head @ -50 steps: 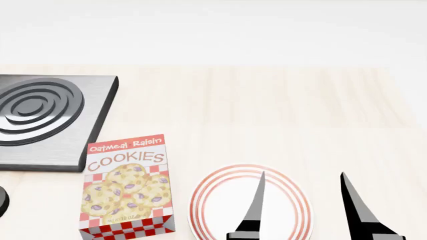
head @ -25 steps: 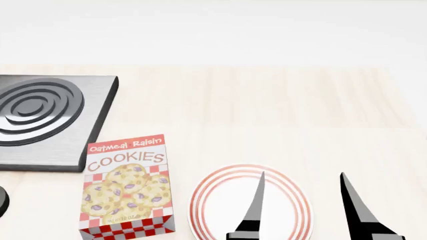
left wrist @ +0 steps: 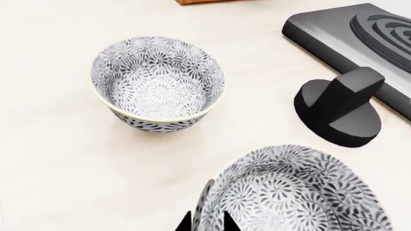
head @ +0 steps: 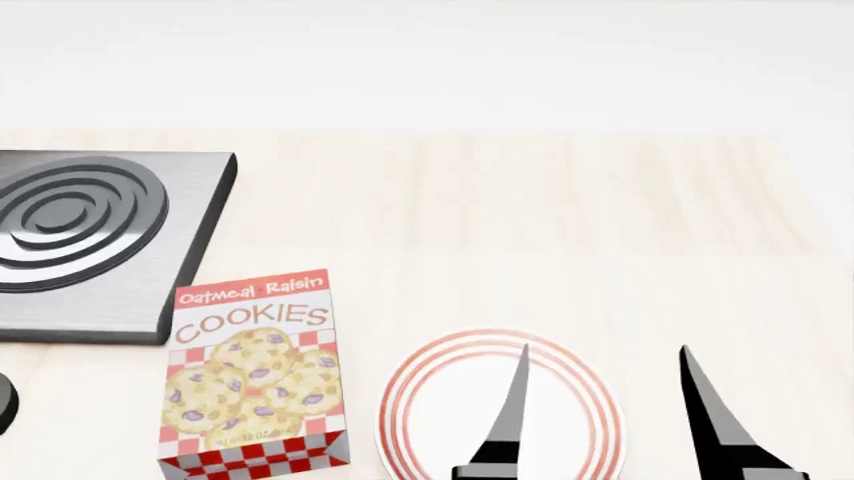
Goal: Pick the akita bowl from table center and place it on the plate.
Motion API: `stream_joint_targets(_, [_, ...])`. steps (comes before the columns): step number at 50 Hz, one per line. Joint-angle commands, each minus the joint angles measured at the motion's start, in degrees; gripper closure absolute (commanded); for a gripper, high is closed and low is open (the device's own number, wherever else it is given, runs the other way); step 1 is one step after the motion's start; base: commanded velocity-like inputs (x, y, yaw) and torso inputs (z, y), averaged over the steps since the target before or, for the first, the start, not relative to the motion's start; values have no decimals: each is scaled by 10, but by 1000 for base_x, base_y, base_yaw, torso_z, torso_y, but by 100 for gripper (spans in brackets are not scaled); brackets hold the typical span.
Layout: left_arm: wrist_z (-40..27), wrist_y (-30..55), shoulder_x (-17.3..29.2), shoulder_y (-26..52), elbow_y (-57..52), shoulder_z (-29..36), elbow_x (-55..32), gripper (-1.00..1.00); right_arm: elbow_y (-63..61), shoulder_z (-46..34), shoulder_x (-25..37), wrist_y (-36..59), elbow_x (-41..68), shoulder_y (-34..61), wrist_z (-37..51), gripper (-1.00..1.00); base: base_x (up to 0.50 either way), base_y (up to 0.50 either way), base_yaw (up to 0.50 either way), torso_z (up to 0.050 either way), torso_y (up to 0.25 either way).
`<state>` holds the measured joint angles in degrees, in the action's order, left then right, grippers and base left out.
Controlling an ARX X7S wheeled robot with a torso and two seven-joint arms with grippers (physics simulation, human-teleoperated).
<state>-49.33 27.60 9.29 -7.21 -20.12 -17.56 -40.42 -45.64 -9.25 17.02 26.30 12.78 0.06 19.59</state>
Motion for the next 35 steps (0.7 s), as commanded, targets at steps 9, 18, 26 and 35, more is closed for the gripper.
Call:
stream_joint_targets(9, [-1, -4, 2, -7, 10, 3, -19, 100, -3, -3, 5, 4, 5, 3, 7, -100, 0, 0, 0, -2, 0])
stream_joint_targets(18, [10, -14, 7, -17, -29, 14, -20, 100, -7, -3, 8, 4, 7, 2, 11, -100, 0, 0, 0, 0, 0])
stream_joint_targets(26, [54, -46, 19, -29, -62, 41, 0, 100, -8, -3, 10, 2, 8, 2, 12, -100, 0, 0, 0, 0, 0])
stream_joint_targets(35, [96, -84, 45, -35, -123, 83, 52, 100, -14, -3, 12, 5, 11, 2, 17, -100, 0, 0, 0, 0, 0])
